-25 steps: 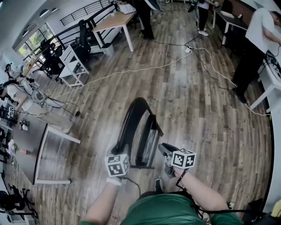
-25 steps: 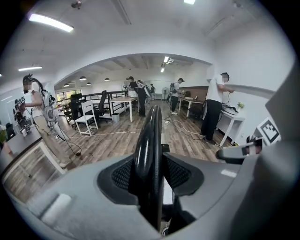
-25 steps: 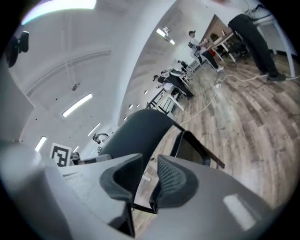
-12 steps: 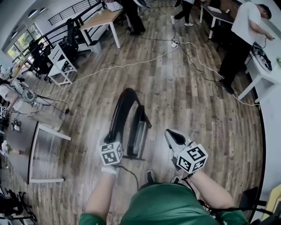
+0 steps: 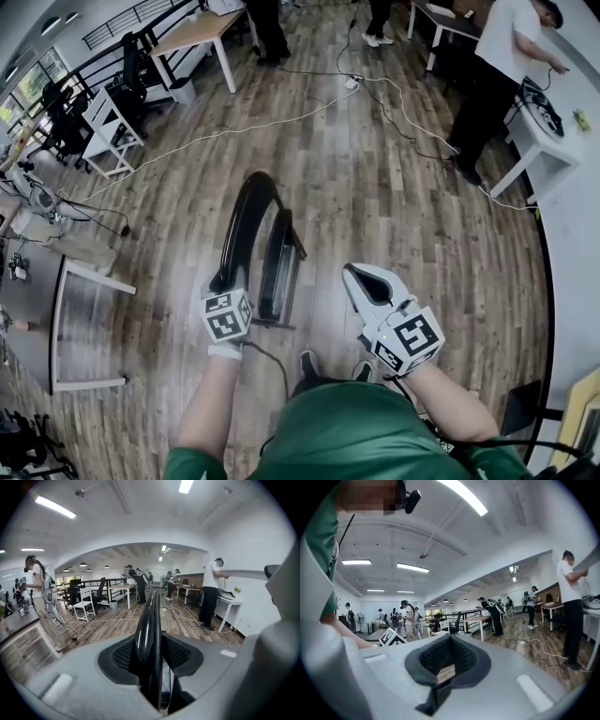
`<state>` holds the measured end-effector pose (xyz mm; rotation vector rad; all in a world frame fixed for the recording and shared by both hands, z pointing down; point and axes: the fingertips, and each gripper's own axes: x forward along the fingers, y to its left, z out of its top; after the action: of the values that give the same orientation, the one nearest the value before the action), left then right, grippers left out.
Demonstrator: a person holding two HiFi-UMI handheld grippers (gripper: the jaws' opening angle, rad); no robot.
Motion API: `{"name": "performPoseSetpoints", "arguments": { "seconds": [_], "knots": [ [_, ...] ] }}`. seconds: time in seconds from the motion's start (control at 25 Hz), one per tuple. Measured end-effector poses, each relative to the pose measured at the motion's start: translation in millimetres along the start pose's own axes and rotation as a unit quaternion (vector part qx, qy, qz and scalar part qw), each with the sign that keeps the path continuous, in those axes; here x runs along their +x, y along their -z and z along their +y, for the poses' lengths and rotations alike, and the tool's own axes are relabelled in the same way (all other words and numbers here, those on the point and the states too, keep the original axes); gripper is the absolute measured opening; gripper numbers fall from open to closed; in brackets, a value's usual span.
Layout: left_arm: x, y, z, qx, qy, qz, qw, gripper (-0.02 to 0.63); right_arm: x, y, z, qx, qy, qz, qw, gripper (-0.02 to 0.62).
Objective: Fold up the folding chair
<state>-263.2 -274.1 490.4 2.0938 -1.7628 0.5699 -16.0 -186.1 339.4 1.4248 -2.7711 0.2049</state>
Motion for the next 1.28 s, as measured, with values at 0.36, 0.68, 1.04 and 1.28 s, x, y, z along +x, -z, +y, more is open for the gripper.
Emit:
{"name": "performPoseSetpoints", "arguments": {
  "seconds": [0.36, 0.68, 1.04, 1.28],
  "knots": [
    [2, -1, 2, -0.004, 0.004, -0.004, 1.0, 0.153, -2, -2, 8, -0.024, 0.011, -0.001, 1.0, 0.003],
    [0, 1, 4, -0.008, 0.002, -0.009, 0.9999, 0.153, 0, -2, 13, -0.059, 0.024, 0.0, 0.998, 0.003],
    [0, -1, 4, -0.009, 0.005, -0.013, 0.9999, 0.152, 3, -7, 12, -0.056, 0.029, -0.005, 0.998, 0.005],
    [0, 0, 4, -0.007, 0.006, -0.014, 0.9999, 0.152, 3, -5, 12, -0.071, 0.032, -0.004, 0.997, 0.003]
  ]
}}
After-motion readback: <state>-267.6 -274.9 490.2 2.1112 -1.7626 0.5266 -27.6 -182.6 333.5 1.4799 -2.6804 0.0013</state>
